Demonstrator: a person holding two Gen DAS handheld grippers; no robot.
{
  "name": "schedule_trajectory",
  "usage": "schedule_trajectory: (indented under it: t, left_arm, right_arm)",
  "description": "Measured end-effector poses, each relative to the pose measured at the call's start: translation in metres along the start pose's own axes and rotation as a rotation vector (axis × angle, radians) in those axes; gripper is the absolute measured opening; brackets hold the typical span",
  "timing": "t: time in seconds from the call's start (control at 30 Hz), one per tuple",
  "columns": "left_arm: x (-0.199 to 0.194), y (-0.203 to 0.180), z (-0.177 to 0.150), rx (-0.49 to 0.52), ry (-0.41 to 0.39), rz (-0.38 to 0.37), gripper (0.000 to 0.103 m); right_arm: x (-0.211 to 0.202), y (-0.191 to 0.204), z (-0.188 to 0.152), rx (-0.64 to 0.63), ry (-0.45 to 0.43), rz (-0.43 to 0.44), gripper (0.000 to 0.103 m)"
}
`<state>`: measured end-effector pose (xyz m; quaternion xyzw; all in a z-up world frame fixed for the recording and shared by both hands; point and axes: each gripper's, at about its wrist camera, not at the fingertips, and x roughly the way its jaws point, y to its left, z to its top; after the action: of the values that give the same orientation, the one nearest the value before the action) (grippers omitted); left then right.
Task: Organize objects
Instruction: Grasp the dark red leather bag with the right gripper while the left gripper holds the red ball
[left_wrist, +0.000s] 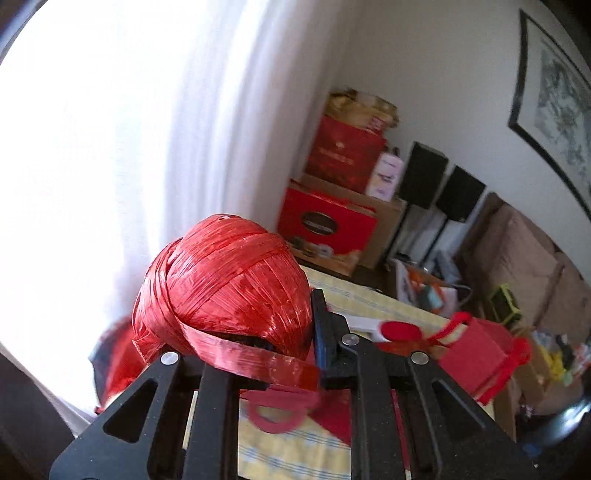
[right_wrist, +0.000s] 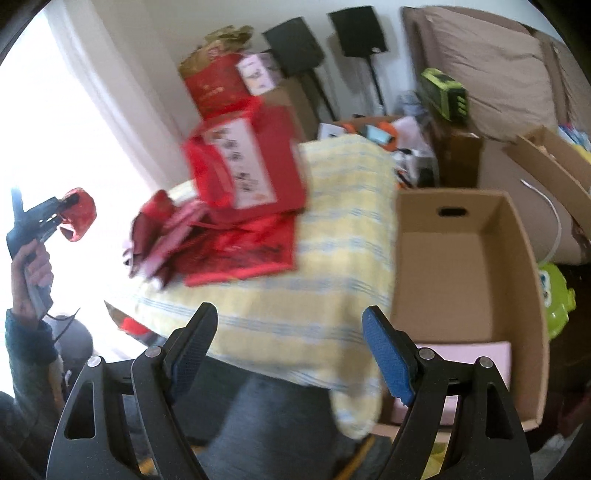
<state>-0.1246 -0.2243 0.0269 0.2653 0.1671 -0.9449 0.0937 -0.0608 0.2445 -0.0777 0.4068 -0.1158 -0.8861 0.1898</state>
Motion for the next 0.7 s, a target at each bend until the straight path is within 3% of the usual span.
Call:
schedule_trajectory:
  t: [0.3, 0.4, 0.47, 0.53, 0.63, 0.7]
  left_arm:
    - [-0.005, 0.038, -0.002, -0.055, -0.038, 0.034, 0.015]
    - [-0.008, 0.039, -0.004, -0.021, -0.066, 0.113, 0.015]
    - [-0.009, 0.041, -0.004, -0.009, -0.074, 0.114, 0.015]
    - [-0.009, 0.043, -0.003, -0.008, -0.079, 0.114, 0.015]
    - [-0.008, 0.046, -0.004, -0.008, -0.086, 0.126, 0.015]
    - [-0.006, 0.051, -0.005, -0.014, -0.083, 0.127, 0.015]
  right_arm:
    - [0.025, 0.102, 0.042, -0.091, -0.073, 0.119, 0.088]
    - [0.042, 0.137, 0.052, -0.149, -0.059, 0.07, 0.09]
    - [0.061, 0.171, 0.055, -0.243, -0.037, 0.018, 0.09]
    - [0.079, 0.196, 0.056, -0.292, -0.016, 0.022, 0.09]
    - [0.115, 0.236, 0.062, -0.32, 0.018, 0.051, 0.092]
    - [0.145, 0.261, 0.066, -0.33, 0.023, 0.023, 0.096]
